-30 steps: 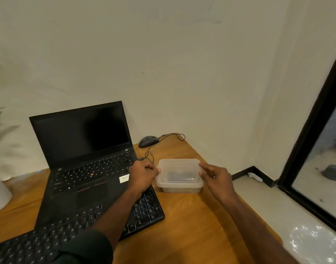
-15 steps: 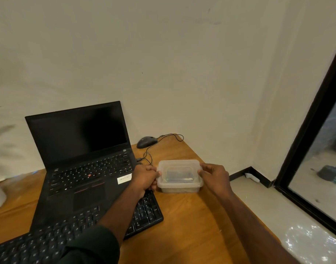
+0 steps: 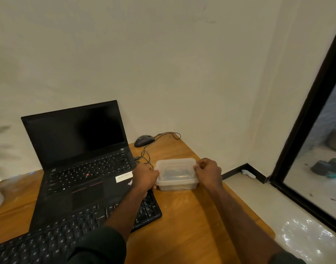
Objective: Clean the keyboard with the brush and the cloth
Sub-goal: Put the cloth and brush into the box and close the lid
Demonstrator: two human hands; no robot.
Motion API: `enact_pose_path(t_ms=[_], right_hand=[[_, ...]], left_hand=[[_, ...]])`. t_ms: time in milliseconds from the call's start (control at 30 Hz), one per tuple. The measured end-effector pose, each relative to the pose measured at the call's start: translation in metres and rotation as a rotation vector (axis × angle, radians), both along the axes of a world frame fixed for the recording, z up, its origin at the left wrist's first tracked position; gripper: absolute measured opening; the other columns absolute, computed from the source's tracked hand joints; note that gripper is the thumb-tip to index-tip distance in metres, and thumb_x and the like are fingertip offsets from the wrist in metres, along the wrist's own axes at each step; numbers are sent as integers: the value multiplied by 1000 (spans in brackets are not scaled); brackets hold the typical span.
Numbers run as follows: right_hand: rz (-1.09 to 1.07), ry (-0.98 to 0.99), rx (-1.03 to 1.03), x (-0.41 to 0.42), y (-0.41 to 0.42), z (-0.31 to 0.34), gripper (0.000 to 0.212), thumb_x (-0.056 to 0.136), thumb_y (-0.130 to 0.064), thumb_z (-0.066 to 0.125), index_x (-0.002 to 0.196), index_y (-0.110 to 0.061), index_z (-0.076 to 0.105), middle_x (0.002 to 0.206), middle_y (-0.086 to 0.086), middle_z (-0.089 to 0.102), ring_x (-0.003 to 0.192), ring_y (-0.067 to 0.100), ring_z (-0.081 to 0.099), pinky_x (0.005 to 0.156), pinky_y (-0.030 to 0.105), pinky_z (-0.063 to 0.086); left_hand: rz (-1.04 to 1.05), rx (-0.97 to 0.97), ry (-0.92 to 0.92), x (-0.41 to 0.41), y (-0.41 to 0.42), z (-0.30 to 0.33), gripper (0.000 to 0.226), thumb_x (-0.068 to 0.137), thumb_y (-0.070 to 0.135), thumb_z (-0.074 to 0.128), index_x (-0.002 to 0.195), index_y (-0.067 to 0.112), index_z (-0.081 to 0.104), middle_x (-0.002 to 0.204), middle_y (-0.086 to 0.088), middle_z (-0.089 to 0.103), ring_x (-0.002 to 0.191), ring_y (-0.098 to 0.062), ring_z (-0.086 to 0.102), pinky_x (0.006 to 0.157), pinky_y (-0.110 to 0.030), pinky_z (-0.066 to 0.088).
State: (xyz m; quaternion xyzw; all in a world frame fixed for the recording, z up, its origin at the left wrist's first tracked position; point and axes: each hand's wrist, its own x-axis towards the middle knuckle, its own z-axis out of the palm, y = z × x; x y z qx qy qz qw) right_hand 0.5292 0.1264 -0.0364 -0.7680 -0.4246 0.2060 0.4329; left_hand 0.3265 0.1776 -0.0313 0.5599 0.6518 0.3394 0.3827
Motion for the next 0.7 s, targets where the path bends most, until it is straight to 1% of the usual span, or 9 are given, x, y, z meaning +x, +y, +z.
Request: enact_pose_path(t_ms=[100, 167, 267, 300, 400, 500, 567, 633, 700], right_hand=[[47, 14, -133, 0, -10, -2, 34, 102, -40, 55, 121, -12, 64, 115, 5, 67, 86, 13, 58, 60, 21, 46], [110, 152, -189, 8, -14, -9, 37, 101, -44, 54, 117, -11, 64, 107, 4, 69, 82, 15, 63, 59, 22, 49], [142, 475, -223, 17, -16, -13, 36, 95, -40, 66, 113, -8, 66, 98, 9, 75, 86, 30, 72, 72, 36, 62], [134, 528, -212, 18, -16, -15, 36, 93, -38, 70, 112, -8, 67, 97, 11, 75, 83, 31, 71, 71, 35, 61], [81, 586, -143, 15, -15, -16, 35, 89, -30, 76, 112, -5, 68, 98, 12, 74, 69, 19, 59, 54, 25, 49], [77, 508, -71, 7, -14, -20, 31, 95, -26, 69, 119, -6, 67, 103, 7, 72, 79, 17, 66, 56, 24, 55], [101, 275, -47, 2, -17, -22, 32, 100, -30, 61, 122, -9, 66, 105, 2, 70, 88, 16, 67, 67, 23, 58], [122, 79, -30, -2, -21, -23, 32, 102, -34, 55, 122, -12, 67, 105, 1, 69, 89, 13, 66, 65, 16, 53], [139, -71, -33, -3, -22, -25, 34, 104, -37, 51, 122, -14, 68, 108, 0, 70, 89, 12, 66, 66, 14, 52]], left_hand=[[2, 38, 24, 2, -7, -1, 18, 91, 15, 69, 81, 0, 68, 64, -19, 71, 39, -19, 58, 49, -37, 58], [-9, 50, 33, 1, -10, 0, 17, 91, 15, 69, 83, 1, 67, 66, -19, 71, 40, -19, 59, 52, -39, 59], [-15, 51, 40, -1, -14, 1, 17, 92, 16, 68, 84, 1, 68, 65, -19, 71, 37, -16, 57, 51, -34, 57], [-16, 49, 36, -1, -15, 0, 18, 92, 16, 68, 85, 0, 68, 64, -19, 71, 36, -15, 56, 50, -32, 56], [-13, 43, 16, -3, -16, -1, 19, 92, 15, 67, 86, -2, 67, 63, -17, 68, 34, -13, 55, 44, -27, 52], [-10, 55, 24, -1, -16, -3, 20, 93, 16, 67, 86, -3, 67, 57, -14, 65, 33, -12, 56, 43, -25, 50], [-7, 57, 29, 0, -16, -4, 18, 93, 16, 67, 87, -1, 68, 60, -16, 68, 32, -12, 55, 40, -25, 50], [-16, 50, 29, -1, -16, -5, 16, 94, 17, 66, 91, 1, 69, 65, -17, 70, 29, -10, 52, 37, -23, 46], [-42, 47, 57, -2, -15, -5, 16, 95, 19, 65, 96, 3, 71, 64, -16, 71, 27, -10, 49, 36, -22, 43]])
